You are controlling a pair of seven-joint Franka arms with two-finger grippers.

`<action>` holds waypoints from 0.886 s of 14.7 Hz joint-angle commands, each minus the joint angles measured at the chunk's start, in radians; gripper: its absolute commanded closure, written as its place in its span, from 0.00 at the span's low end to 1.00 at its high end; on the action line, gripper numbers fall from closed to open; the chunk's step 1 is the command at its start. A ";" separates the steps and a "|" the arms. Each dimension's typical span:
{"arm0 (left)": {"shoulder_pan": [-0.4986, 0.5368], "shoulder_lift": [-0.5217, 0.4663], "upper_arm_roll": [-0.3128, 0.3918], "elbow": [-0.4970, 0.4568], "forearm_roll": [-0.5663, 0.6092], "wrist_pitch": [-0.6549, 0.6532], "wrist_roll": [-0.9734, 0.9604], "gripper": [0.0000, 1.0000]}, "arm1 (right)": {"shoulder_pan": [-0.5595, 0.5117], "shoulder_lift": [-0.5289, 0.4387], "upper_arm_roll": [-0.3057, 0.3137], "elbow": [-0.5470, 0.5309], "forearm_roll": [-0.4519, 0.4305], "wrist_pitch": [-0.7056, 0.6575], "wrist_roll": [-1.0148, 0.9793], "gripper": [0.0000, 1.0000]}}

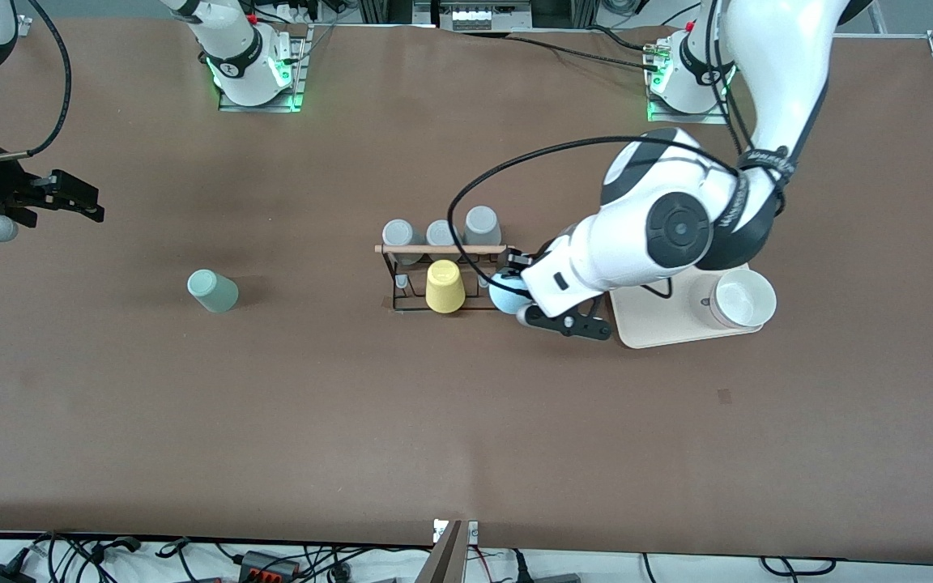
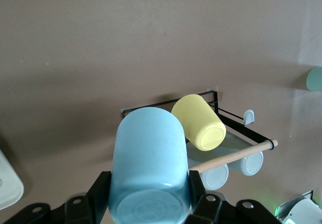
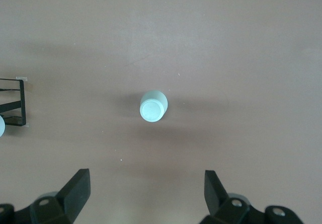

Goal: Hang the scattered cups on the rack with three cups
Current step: 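Carry the light blue cup to the rack and hang it on a peg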

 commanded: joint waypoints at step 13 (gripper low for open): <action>-0.095 0.078 0.003 0.029 0.151 0.001 0.016 0.94 | -0.015 0.026 0.011 0.014 -0.008 0.003 -0.007 0.00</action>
